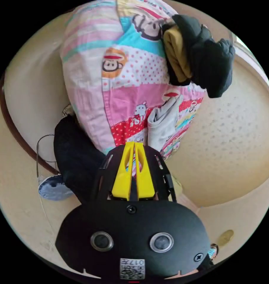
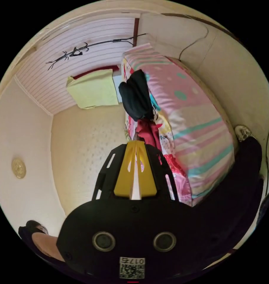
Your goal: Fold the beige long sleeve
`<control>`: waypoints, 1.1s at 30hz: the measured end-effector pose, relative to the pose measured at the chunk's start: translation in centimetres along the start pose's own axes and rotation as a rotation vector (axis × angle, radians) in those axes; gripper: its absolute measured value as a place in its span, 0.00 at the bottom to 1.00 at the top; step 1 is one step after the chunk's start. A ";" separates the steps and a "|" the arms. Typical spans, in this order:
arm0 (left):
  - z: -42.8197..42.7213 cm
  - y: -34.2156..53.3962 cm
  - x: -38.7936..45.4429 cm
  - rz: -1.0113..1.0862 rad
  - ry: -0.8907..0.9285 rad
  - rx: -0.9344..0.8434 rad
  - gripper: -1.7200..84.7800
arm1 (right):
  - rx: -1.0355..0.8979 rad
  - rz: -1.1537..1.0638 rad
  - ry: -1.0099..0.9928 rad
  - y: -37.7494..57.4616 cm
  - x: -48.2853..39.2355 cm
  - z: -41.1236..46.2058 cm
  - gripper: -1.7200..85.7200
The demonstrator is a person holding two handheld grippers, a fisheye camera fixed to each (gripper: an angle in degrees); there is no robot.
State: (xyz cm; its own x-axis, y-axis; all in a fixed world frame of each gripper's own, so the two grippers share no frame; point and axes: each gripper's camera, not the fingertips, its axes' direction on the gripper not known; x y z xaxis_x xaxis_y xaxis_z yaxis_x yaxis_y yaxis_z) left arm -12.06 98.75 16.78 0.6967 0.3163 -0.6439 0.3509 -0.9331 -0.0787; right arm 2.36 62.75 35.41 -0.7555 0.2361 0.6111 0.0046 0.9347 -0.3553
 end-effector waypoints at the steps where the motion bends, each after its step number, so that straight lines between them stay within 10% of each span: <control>1: 3.1 -0.7 3.3 0.067 -0.137 -0.116 0.01 | -0.068 -0.007 -0.003 -0.2 -0.1 2.0 0.02; 7: 19.1 3.4 14.6 0.596 -0.975 -0.429 0.01 | -0.946 -0.097 0.152 4.5 -2.0 23.4 0.02; 12: 28.4 8.7 13.1 0.745 -1.220 -0.517 0.01 | -1.684 -0.536 0.822 18.7 -0.7 33.0 0.02; 17: 31.8 9.4 9.3 0.670 -1.400 -0.564 0.01 | -1.825 -1.026 1.429 26.0 2.3 34.1 0.02; 33: 32.4 5.4 19.0 0.851 -1.302 -0.291 0.01 | -1.658 -1.226 0.968 36.1 -1.0 44.4 0.06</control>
State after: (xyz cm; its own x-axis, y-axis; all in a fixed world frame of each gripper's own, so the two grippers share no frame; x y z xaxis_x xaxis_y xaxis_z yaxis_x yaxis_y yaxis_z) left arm -17.21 94.18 -20.52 -0.1943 -0.7608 -0.6192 0.3633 -0.6422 0.6750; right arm -25.85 84.45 -9.42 -0.3851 -0.8924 0.2352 0.6845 -0.1052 0.7214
